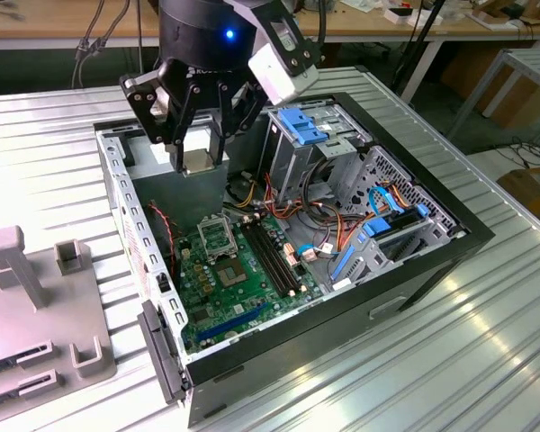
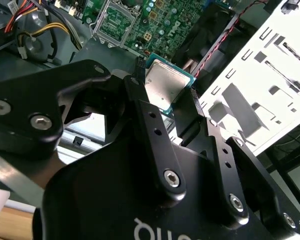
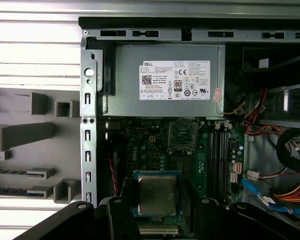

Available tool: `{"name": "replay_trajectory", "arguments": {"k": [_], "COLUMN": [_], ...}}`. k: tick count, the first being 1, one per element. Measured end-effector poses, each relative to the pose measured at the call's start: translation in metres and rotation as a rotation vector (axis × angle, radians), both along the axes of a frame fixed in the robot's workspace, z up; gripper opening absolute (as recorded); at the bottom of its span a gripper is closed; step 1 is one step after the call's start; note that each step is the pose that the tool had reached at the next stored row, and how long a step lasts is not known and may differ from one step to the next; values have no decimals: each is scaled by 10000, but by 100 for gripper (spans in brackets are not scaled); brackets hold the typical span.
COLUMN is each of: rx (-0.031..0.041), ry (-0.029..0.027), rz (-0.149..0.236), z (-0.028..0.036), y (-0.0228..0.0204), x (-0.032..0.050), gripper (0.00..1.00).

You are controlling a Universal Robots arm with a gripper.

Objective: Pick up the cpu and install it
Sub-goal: 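Pick up the cpu and move it towards the insertion slot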

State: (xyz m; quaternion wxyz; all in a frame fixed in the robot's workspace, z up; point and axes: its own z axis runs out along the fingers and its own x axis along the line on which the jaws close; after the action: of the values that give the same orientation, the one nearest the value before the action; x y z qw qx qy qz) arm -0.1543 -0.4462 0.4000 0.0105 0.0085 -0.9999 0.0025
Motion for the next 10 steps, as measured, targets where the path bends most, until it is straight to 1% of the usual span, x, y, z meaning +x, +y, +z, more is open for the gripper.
{"name": "replay_trajectory", "arguments": {"k": [3,7,10], "rx": [0,0,-1], "ry": [0,0,0], "rz": [2,1,0], "z": [0,-1,-1], "y": [-2,-32,-42], "x": [9,22,50], "gripper": [47,47,47]}}
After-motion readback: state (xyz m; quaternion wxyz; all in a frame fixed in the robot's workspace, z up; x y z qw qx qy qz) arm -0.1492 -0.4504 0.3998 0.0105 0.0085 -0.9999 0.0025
